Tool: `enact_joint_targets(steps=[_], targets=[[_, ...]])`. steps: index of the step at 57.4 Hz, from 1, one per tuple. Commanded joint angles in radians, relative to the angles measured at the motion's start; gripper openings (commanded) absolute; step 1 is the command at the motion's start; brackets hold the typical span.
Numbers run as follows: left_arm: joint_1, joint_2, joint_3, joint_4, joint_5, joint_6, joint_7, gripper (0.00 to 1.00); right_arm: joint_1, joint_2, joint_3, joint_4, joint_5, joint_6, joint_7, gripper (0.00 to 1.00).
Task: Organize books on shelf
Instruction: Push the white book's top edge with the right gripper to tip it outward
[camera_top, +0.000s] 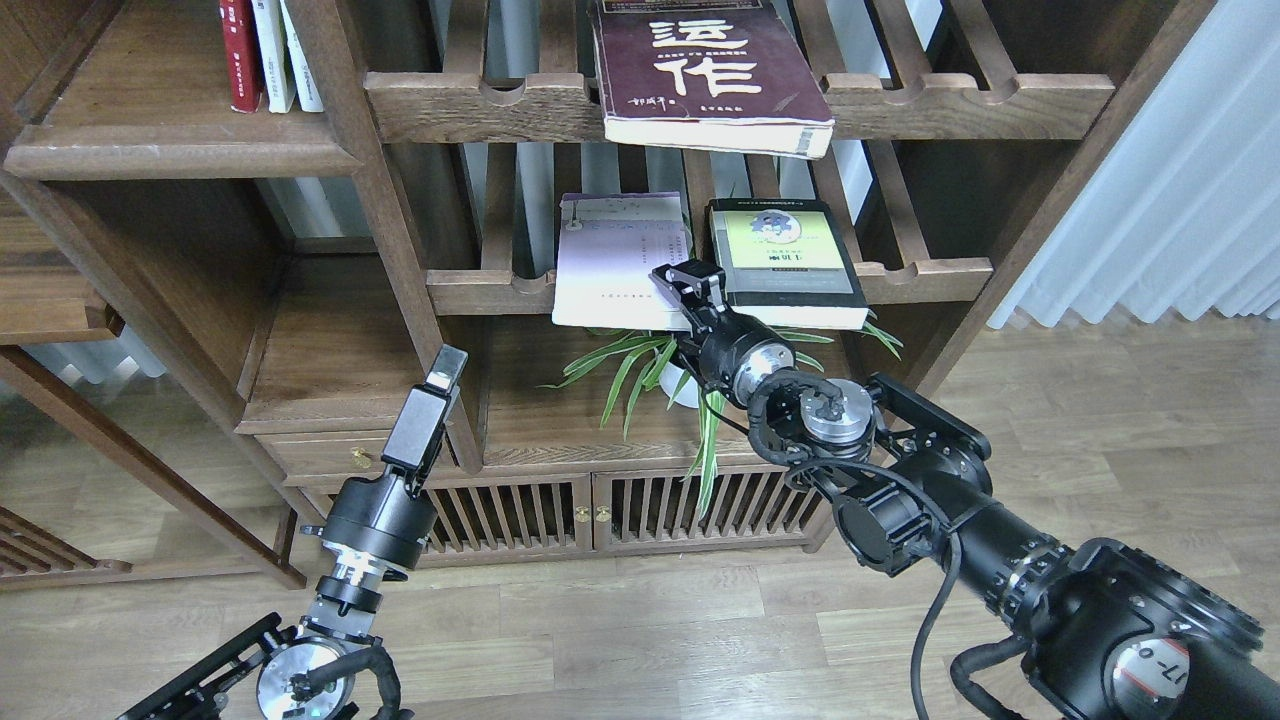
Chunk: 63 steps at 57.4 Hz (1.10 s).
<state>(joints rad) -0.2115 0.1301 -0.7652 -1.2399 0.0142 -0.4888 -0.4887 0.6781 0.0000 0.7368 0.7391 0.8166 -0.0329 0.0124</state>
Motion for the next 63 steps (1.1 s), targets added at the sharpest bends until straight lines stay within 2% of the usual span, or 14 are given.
enact_joint_targets(steps=[1, 11, 20, 27, 55, 58, 62, 63], targets=[[0.001, -0.001, 0.0, 0.0, -0.005, 0.0, 0.0, 1.0, 0.0, 0.0, 0.012, -0.001, 0.013, 0.021, -0.029, 0.2], [0.0, -0.001, -0.002, 0.014, -0.011, 0.0, 0.0, 1.0, 0.0, 0.0, 0.021, -0.001, 0.019, 0.057, -0.032, 0.08], [0.001, -0.001, -0.035, 0.016, -0.037, 0.0, 0.0, 1.0, -0.009, 0.0, 0.027, 0.014, 0.021, 0.151, -0.04, 0.05], [-0.006, 0.003, -0.058, 0.016, -0.088, 0.0, 0.0, 1.0, -0.032, 0.0, 0.029, 0.045, 0.013, 0.215, -0.065, 0.05], [-0.04, 0.026, -0.098, -0.003, -0.166, 0.0, 0.01, 1.0, -0.198, 0.0, 0.084, 0.276, 0.0, 0.347, -0.18, 0.06], [-0.04, 0.026, -0.101, -0.007, -0.168, 0.0, 0.015, 1.0, -0.212, -0.014, 0.084, 0.296, -0.002, 0.37, -0.193, 0.06], [-0.042, 0.028, -0.103, -0.012, -0.169, 0.0, 0.042, 1.0, -0.23, -0.043, 0.084, 0.327, -0.002, 0.403, -0.215, 0.06], [-0.042, 0.032, -0.105, -0.013, -0.172, 0.0, 0.085, 1.0, -0.245, -0.063, 0.082, 0.348, -0.002, 0.422, -0.23, 0.06]])
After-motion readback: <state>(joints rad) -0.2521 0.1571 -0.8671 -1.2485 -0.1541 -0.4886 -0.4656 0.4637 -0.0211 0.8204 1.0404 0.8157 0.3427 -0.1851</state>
